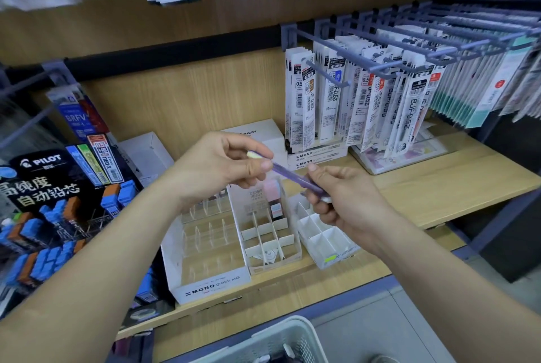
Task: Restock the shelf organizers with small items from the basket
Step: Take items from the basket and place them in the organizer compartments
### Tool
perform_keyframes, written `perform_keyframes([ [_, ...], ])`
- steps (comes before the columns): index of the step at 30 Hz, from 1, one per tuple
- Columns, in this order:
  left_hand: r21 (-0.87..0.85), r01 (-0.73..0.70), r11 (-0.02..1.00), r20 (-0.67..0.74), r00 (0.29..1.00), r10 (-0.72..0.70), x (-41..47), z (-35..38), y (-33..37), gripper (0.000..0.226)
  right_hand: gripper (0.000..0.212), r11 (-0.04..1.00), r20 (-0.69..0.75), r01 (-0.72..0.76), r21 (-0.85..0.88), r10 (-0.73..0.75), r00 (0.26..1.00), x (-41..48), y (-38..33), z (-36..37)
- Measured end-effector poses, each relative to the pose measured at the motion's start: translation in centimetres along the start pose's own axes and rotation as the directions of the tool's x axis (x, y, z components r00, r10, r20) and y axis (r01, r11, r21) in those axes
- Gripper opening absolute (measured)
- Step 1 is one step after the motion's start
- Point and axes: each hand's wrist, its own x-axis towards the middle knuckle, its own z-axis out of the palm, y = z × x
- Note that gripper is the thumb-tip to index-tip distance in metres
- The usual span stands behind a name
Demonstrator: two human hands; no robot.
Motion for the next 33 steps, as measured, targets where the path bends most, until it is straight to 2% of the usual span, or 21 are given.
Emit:
perform_keyframes([
  [3, 0.176, -0.069, 0.982, -0.133, 0.987, 0.093, 0.4, -1.3, 0.1, 0.023, 0.022, 0.999, -0.013, -0.04, -0.001, 0.04, 0.999, 0.1, 0.0, -0.1],
  [5, 0.354, -0.065, 0.933, -0.191, 0.971, 0.14, 0.8, -2.2, -0.1, 0.023, 0.014, 0.999, 0.002, -0.028, 0.017, 0.028, 1.0, 0.2, 0.0, -0.4],
  [9, 0.703, 0.005, 0.711, -0.146, 0.98, 0.137, 1.4, -2.4, -1.2, 0.03, 0.034, 0.998, 0.016, -0.015, 0.069, 0.014, 1.0, 0.3, 0.2, -1.0],
  [11, 0.781, -0.004, 0.624, -0.093, 0.988, 0.123, 1.6, -1.6, -2.2, 0.028, 0.034, 0.992, 0.006, -0.018, 0.123, 0.017, 1.0, 0.4, 0.2, -1.1],
  [15, 0.866, -0.039, 0.499, -0.032, 0.99, 0.134, 1.6, 0.0, -3.4, 0.024, 0.026, 0.984, 0.011, -0.044, 0.171, 0.043, 0.999, 0.0, -0.2, -0.8],
  [17, 0.9, -0.047, 0.434, -0.021, 0.988, 0.15, 1.6, 0.7, -3.7, 0.026, 0.024, 0.992, -0.012, -0.04, 0.12, 0.042, 0.999, -0.2, -0.4, -0.8],
  [22, 0.937, -0.029, 0.349, -0.026, 0.988, 0.151, 1.8, 1.7, -4.8, 0.03, 0.01, 0.996, -0.031, 0.027, -0.08, -0.03, 0.999, -0.4, -0.3, -1.1],
  [26, 0.967, -0.038, 0.25, 0.002, 0.99, 0.144, 1.8, 2.0, -5.7, 0.028, 0.013, 0.993, -0.073, 0.033, -0.116, -0.042, 0.996, -0.5, -0.2, -1.4],
  [29, 0.972, -0.042, 0.231, 0.011, 0.991, 0.132, 1.9, 2.1, -6.1, 0.027, 0.011, 0.993, -0.095, 0.032, -0.117, -0.043, 0.995, -0.5, -0.2, -1.7],
  [33, 0.961, -0.013, 0.276, -0.024, 0.991, 0.129, 2.3, 1.8, -6.1, 0.023, 0.014, 0.99, -0.098, 0.035, -0.134, -0.048, 0.994, -0.2, 0.0, -1.9],
])
